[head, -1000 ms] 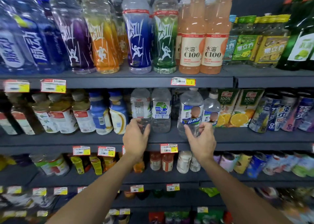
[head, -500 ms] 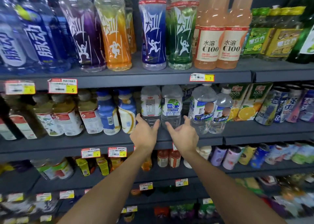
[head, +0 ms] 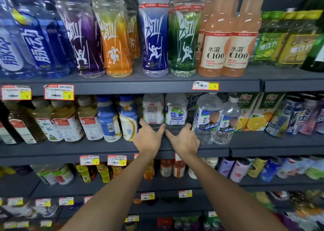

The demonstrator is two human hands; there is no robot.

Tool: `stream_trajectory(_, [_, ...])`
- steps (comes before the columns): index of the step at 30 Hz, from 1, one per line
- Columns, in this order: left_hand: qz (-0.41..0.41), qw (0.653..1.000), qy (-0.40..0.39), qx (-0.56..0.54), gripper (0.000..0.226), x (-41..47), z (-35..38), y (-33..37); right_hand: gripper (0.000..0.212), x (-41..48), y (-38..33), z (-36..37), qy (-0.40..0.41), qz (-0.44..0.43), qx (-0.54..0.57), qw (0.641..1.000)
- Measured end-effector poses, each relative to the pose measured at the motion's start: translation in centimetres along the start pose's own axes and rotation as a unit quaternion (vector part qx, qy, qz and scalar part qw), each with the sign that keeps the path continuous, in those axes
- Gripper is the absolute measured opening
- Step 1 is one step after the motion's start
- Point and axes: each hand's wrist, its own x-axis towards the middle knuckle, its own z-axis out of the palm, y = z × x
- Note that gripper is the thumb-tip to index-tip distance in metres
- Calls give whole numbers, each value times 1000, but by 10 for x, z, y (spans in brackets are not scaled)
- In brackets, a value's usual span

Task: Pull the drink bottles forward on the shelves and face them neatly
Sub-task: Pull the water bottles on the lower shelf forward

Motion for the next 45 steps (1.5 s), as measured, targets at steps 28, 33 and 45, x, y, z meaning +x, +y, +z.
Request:
stream_trajectory(28, [29,998,-58,7,79,0,-12,-24,42,-39,35,-35,-3,-96,-10,995])
stream_trajectory(33, [49,997,-57,9,78,-2,-21,-28,34,-37,36,-37,-19,-170,2,985])
stream_trajectory(45, [54,995,-80,-6,85,-7,-33,-36,84,-17,23,-36,-123,-59,42,990])
